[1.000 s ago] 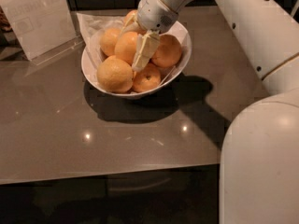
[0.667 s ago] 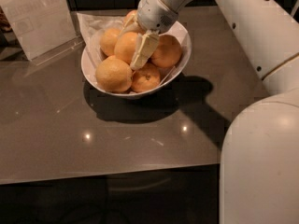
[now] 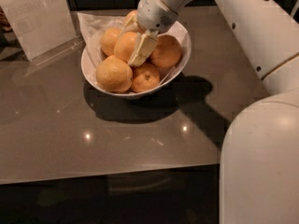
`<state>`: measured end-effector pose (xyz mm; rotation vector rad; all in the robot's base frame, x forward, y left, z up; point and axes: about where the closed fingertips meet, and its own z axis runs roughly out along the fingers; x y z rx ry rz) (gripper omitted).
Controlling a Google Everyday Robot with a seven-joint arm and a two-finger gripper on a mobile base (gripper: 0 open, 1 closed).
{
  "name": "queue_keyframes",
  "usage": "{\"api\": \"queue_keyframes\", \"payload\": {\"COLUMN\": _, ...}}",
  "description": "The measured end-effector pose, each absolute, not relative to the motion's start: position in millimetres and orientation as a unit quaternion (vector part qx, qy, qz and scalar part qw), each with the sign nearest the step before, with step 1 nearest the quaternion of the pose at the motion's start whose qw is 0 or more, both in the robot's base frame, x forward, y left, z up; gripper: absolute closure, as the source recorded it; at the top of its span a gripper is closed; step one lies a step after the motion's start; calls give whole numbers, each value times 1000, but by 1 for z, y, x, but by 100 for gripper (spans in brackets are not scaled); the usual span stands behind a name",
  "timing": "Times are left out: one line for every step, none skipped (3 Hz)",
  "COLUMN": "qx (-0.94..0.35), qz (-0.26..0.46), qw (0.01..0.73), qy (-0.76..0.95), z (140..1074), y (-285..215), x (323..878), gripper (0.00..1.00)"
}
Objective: Pick orange from white bowl
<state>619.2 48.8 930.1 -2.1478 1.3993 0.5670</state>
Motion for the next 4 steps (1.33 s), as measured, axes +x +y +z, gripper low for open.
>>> {"api": "queue_keyframes", "payload": {"qx": -787, "qz": 226, "qw": 287, "qy": 498, "z": 938, "y": 54, "x": 618, "gripper": 100}}
{"api": "queue_keyframes", "payload": {"qx": -774, "qz": 247, "qw": 349, "qy": 467, "z": 963, "y": 49, "x": 598, "gripper": 100}}
{"api": "queue_keyframes", "payload": {"qx": -750, "qz": 242, "qw": 410, "qy": 460, "z": 989, "y": 27, "x": 565, "gripper": 100}}
{"api": "queue_keyframes", "payload": {"qx": -722, "qz": 231, "qw": 455, "qy": 468, "z": 999, "y": 5, "x": 528, "gripper": 100}}
